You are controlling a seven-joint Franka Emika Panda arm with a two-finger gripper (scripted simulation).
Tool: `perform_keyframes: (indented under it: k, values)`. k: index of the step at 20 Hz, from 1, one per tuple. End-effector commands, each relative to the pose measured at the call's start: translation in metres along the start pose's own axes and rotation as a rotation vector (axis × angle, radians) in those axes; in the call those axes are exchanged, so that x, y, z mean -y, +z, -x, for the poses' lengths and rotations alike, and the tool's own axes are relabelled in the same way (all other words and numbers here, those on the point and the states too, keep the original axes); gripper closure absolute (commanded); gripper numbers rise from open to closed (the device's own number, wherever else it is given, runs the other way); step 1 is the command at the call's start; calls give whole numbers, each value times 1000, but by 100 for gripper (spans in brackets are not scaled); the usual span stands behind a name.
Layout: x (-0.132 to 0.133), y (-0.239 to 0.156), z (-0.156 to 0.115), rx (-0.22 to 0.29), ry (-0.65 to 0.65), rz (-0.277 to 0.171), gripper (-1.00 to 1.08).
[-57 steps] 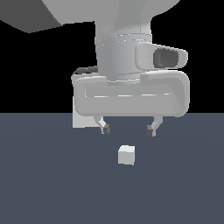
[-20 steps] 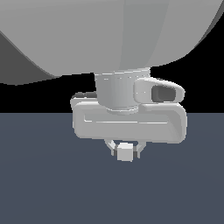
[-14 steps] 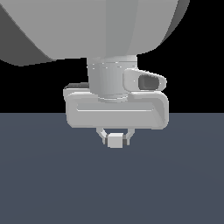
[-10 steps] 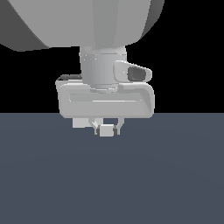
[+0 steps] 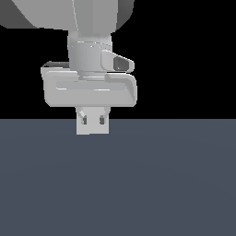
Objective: Plug the charger into the wall socket.
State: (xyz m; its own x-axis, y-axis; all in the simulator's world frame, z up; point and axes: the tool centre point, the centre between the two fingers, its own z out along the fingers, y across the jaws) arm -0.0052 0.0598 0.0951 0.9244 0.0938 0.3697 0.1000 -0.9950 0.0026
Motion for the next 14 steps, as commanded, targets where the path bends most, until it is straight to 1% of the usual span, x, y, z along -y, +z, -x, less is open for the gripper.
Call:
perform_keyframes:
  k: [1, 6, 14]
  values:
    - [6, -3, -4, 1, -20, -9, 108]
    - [10, -4, -6, 2, -30, -14, 108]
    - [9, -3, -5, 3, -26, -13, 108]
